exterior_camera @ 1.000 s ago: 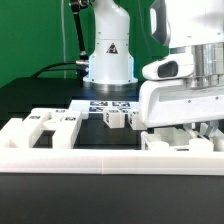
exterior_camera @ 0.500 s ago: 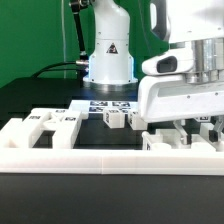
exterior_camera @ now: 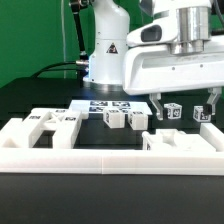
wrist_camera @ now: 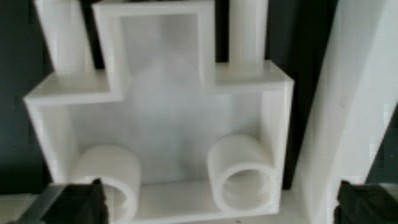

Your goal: Assemble chair

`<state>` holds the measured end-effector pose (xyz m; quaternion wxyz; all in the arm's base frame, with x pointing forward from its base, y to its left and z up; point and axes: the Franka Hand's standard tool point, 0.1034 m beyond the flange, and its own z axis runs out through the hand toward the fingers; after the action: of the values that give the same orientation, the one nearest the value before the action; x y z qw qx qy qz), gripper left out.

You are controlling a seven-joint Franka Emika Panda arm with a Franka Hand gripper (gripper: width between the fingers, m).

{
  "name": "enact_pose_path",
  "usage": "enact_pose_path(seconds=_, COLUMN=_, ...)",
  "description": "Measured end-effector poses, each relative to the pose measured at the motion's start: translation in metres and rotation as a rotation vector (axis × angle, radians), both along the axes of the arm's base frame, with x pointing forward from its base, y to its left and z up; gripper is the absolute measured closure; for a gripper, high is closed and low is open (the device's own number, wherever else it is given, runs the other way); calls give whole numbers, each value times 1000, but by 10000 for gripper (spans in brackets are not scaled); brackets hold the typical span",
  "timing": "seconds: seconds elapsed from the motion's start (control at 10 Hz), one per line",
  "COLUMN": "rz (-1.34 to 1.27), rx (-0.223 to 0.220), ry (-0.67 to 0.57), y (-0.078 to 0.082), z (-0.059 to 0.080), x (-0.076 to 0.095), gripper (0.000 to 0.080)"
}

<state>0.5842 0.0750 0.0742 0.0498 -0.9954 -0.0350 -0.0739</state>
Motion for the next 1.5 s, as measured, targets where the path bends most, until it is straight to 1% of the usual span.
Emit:
enact_pose_path(seconds=0.1, rz=-5, rx=-3, ry=0, y=-5, z=0, x=-7, gripper=151)
enact_pose_path(seconds=0.4, rz=-3, rx=-3, ry=1, y=-3, z=-2, x=-6, gripper=150)
enact_pose_path(seconds=0.5, rz=-33, rx=-9, ry=-24, y=-9, z=-9, x=-11, gripper=150)
enact_pose_path(seconds=0.6, rz=-85, rx=-10, ry=-19, y=-12, z=-14, x=-29, gripper=150)
enact_pose_path(seconds=0.7, rz=-83, rx=-19, ry=-10, y=-21, z=-14, x=-44, gripper=150)
enact_pose_path(seconds=0.8, rz=-80, rx=-30, ry=-15, y=-37, z=-15, x=-51, gripper=150)
enact_pose_path(seconds=0.9, rz=-78, rx=-35, ry=-3, y=-46, z=-17, x=-57, gripper=150)
enact_pose_path(seconds=1.0, rz=-73, rx=-27, ry=33, y=-40, z=-17, x=-57, gripper=150)
enact_pose_path(seconds=1.1, rz=-70, rx=-28, ry=22, y=-40, z=-17, x=-54, gripper=150)
enact_pose_path(seconds=1.2, rz=-68, rx=-26, ry=40, y=-39, z=-18, x=-57, gripper=150)
enact_pose_path(seconds=1.3, rz=-61, rx=-13, ry=176, y=-35, z=-21, x=-65, gripper=150)
enact_pose_path(seconds=1.4, rz=-76, rx=-8, ry=234, y=-34, z=-27, x=-59, gripper=150)
enact_pose_path(seconds=1.5, rz=-107, rx=-9, ry=278, y=-33, z=-34, x=-64, gripper=150)
